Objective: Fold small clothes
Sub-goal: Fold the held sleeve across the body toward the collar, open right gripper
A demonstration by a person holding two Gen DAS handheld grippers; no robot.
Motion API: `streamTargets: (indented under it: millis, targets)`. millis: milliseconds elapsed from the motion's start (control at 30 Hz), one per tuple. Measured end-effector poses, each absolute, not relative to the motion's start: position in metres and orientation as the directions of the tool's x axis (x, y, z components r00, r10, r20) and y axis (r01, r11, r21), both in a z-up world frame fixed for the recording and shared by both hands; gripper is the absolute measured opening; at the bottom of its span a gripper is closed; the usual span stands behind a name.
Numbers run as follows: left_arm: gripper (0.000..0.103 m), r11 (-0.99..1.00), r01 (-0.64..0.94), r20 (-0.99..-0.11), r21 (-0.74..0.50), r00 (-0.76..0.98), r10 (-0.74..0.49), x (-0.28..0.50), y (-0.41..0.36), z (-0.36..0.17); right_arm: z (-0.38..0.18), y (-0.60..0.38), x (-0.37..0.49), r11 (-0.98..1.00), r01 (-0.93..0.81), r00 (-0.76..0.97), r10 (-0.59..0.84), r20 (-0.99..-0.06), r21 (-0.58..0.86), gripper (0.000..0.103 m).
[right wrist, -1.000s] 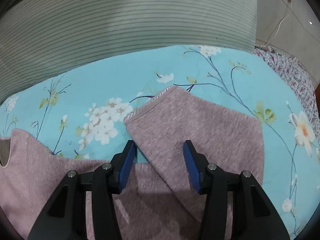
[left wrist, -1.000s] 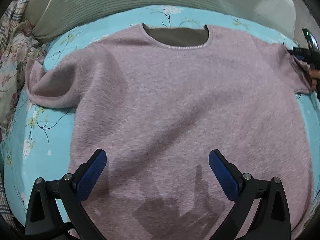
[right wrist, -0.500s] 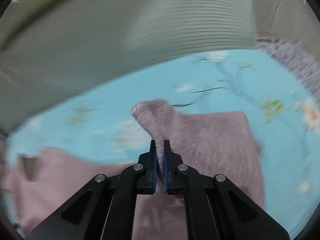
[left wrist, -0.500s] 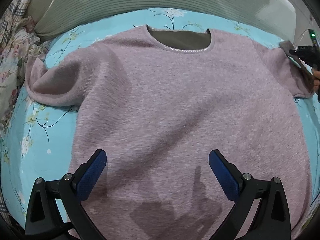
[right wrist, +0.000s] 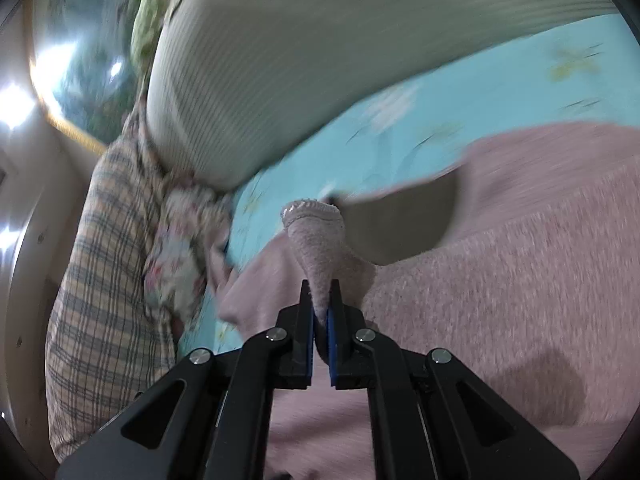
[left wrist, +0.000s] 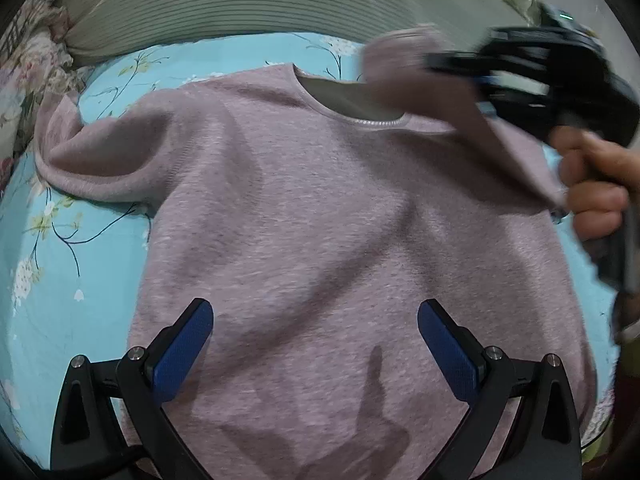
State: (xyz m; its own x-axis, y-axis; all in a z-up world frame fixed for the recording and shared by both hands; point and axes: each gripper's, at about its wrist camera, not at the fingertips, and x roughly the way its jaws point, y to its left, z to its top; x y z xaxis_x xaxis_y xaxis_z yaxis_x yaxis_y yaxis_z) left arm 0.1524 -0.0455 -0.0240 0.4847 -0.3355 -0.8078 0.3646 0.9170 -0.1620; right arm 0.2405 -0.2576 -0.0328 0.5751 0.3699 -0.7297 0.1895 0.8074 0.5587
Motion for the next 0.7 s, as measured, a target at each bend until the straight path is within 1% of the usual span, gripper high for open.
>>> streamTargets:
  millis: [167, 267, 300, 333, 367, 400, 433, 467, 567, 600, 700]
  targets:
    - [0.102, 0.911, 0.358, -0.792, -0.205, 0.487, -0.369, 0.155, -0.026, -0.019, -0.081, -0.202, 0.276, 0.740, 0.163, 0.510, 0.503, -0.697, 0.653, 0.006]
    - [0.102, 0.908, 0.356, -0.794, -0.221, 0.475, -0.380, 0.161, -0.022, -0.020, -0.095, -0.180, 0.287, 0.729, 0.136, 0.470, 0.549, -0.691, 0.671, 0.010]
    - [0.102, 0.908, 0.356, -0.795, -0.222, 0.473, -0.380, 0.162, -0.021, -0.022, -0.097, -0.175, 0.289, 0.739, 0.133, 0.455, 0.546, -0.703, 0.660, 0.010]
    - [0.102, 0.908, 0.355, -0.796, -0.222, 0.472, -0.379, 0.164, -0.020, -0.024, -0.097, -0.177, 0.289, 0.741, 0.139, 0.443, 0.547, -0.711, 0.657, 0.014]
    - [0.102, 0.907, 0.353, -0.795, -0.227, 0.472, -0.383, 0.167, -0.020, -0.024, -0.098, -0.178, 0.288, 0.734, 0.146, 0.433, 0.555, -0.710, 0.663, 0.024]
    - [0.102, 0.907, 0.352, -0.795, -0.232, 0.468, -0.386, 0.172, -0.020, -0.025, -0.097, -0.177, 0.287, 0.721, 0.151, 0.433, 0.568, -0.701, 0.677, 0.030]
    - [0.102, 0.904, 0.354, -0.794, -0.241, 0.464, -0.393, 0.175, -0.020, -0.027, -0.093, -0.182, 0.282, 0.714, 0.155, 0.441, 0.569, -0.694, 0.683, 0.042]
    - [0.102, 0.901, 0.351, -0.792, -0.254, 0.459, -0.402, 0.181, -0.021, -0.026, -0.087, -0.189, 0.277, 0.712, 0.155, 0.455, 0.564, -0.690, 0.685, 0.046]
    - [0.102, 0.882, 0.373, -0.783, -0.287, 0.438, -0.441, 0.196, -0.031, -0.026, -0.058, -0.206, 0.260, 0.719, 0.137, 0.510, 0.538, -0.670, 0.681, 0.046]
    - [0.102, 0.888, 0.364, -0.790, -0.282, 0.438, -0.430, 0.204, -0.036, -0.027, -0.047, -0.215, 0.252, 0.725, 0.133, 0.535, 0.521, -0.665, 0.676, 0.046]
    - [0.099, 0.898, 0.333, -0.812, -0.286, 0.414, -0.412, 0.226, -0.042, -0.035, -0.012, -0.244, 0.215, 0.783, 0.139, 0.612, 0.413, -0.674, 0.606, 0.046]
